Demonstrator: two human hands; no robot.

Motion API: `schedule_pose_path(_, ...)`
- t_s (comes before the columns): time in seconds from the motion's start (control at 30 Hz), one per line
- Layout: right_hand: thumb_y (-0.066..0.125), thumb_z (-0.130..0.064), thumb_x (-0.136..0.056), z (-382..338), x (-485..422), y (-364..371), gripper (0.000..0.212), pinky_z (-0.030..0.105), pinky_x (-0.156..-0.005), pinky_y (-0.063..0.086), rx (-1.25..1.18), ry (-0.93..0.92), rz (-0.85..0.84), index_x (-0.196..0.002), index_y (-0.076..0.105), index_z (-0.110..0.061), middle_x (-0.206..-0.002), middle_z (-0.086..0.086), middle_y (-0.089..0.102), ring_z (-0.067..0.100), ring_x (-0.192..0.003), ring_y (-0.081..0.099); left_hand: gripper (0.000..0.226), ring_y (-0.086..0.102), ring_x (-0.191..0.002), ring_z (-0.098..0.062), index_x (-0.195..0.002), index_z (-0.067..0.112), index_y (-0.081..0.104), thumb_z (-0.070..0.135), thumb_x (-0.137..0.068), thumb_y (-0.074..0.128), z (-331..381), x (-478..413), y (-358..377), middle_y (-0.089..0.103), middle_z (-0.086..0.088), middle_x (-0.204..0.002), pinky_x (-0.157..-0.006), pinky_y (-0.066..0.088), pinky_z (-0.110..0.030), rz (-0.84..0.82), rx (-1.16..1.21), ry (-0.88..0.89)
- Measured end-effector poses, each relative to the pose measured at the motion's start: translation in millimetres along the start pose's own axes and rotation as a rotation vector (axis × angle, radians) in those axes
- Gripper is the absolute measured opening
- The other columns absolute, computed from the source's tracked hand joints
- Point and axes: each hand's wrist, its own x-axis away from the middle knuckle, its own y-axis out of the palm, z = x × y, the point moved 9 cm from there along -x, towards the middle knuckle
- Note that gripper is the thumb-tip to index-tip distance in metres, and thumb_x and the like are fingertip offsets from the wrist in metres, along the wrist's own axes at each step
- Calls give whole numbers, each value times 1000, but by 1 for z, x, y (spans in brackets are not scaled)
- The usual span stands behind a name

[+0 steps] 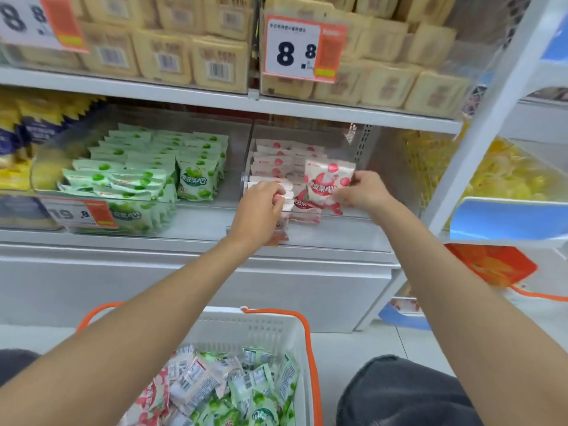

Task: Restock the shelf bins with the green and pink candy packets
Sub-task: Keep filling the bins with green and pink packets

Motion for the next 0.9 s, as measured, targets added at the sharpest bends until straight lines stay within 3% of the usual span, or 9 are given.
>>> schedule_pose_path(0.03, 73, 2, -75, 7, -10, 12, 19, 39, -82, 58, 98, 39, -68, -92, 67, 5, -96, 14, 72, 22, -85, 67, 19, 56, -97, -17, -106, 13, 67, 12, -97, 51, -3, 1, 3, 63, -1, -104, -84, 46, -29, 8, -29, 12)
schedule_pose_path(0.1, 77, -5, -73, 19, -21, 32, 23, 30, -67, 51, 289, 96, -181, -91, 64, 1, -84, 12, 65, 21, -81, 57, 19, 55, -96, -17, -105, 11, 68, 11, -97, 52, -5, 3, 3, 64, -1, -102, -84, 45, -30, 29, -35, 20)
schedule_pose_path(0.17, 82, -17, -73, 24, -27, 42, 38, 26, -63, 42, 400, 155, -222, -99, 60, -1, -86, 8, 58, 23, -84, 54, 17, 55, -96, -17, -104, 10, 68, 11, -97, 53, -4, 3, 2, 64, -1, -101, -85, 46, -32, 39, -22, 32)
schedule_pose_path(0.27, 84, -23, -74, 34, -39, 49, 67, 31, -84, 45, 333, 233, -227, -127, 52, 1, -120, 13, 59, 28, -108, 57, 15, 55, -92, -17, -101, 11, 68, 12, -98, 53, -2, 4, 2, 63, 0, -97, -82, 48, -34, 49, -32, 45)
schedule_pose_path(0.33, 85, -23, -73, 40, -42, 53, 73, 35, -93, 44, 295, 267, -211, -131, 49, 1, -130, 12, 56, 29, -117, 55, 15, 55, -90, -17, -99, 11, 67, 13, -98, 53, -1, 6, 1, 63, 0, -95, -80, 48, -35, 63, -41, 55)
schedule_pose_path(0.5, 93, -16, -56, 49, -55, 60, 81, 41, -96, 52, 122, 259, -177, -125, 54, 2, -122, 20, 63, 32, -109, 63, 15, 55, -89, -17, -98, 11, 67, 11, -98, 52, 0, 7, 0, 64, 0, -94, -79, 47, -34, 100, -51, 64)
schedule_pose_path(0.67, 89, -20, -66, 40, -43, 57, 69, 36, -85, 49, 165, 237, -160, -123, 56, -1, -120, 13, 63, 29, -111, 60, 16, 54, -89, -16, -96, 11, 68, 10, -97, 52, 0, 7, -1, 63, 1, -92, -77, 44, -29, 99, -33, 31)
schedule_pose_path(0.83, 86, -22, -71, 14, -29, 43, 70, 28, -87, 46, 238, 45, -29, -126, 46, -5, -121, 0, 54, 18, -110, 53, 15, 55, -94, -15, -98, 10, 70, 7, -94, 56, 0, 8, -3, 60, 1, -98, -83, 49, -30, 100, 55, 24)
schedule_pose_path(0.9, 81, -16, -77, -2, -15, 36, 66, 29, -89, 43, 306, -85, 59, -132, 46, -7, -126, 6, 54, 23, -117, 52, 13, 53, -96, -13, -99, 10, 71, 7, -93, 60, 3, 16, -12, 57, 3, -98, -84, 45, -23, 178, 65, 52)
